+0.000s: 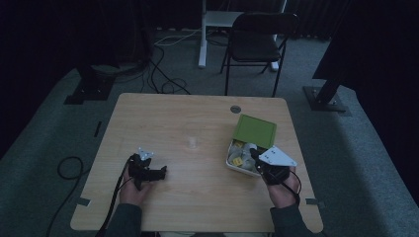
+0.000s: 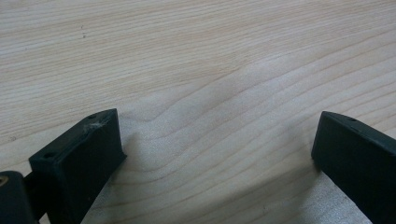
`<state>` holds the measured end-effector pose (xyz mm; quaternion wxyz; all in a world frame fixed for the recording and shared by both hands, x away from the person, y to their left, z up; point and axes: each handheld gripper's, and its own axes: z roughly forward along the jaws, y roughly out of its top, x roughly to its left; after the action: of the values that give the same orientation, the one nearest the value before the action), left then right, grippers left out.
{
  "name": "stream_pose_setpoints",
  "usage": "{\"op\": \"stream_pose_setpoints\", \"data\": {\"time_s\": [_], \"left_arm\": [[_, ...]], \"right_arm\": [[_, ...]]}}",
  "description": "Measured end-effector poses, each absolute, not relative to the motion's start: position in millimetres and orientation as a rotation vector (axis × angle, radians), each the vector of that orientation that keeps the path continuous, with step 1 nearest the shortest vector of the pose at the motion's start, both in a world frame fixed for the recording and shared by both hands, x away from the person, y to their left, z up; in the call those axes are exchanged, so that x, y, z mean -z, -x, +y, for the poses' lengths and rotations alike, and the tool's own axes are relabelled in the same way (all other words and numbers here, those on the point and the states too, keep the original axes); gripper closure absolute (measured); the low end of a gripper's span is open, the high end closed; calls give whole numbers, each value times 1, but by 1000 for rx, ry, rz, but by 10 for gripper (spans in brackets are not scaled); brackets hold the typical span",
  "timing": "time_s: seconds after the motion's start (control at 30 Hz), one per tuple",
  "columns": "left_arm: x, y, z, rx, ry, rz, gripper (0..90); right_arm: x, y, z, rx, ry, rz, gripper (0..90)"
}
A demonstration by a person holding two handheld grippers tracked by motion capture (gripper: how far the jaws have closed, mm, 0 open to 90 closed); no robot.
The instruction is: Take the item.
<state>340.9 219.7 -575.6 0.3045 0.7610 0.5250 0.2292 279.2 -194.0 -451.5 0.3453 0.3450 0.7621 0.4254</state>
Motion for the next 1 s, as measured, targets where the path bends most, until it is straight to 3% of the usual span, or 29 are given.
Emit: {"op": "stream_pose_setpoints", "data": {"time_s": [1.0], "left_arm": [[576,-341,220,-607,-2015,1390,25]], "right_arm": [[431,-262,-172,-1196,-786,2000,900]]}}
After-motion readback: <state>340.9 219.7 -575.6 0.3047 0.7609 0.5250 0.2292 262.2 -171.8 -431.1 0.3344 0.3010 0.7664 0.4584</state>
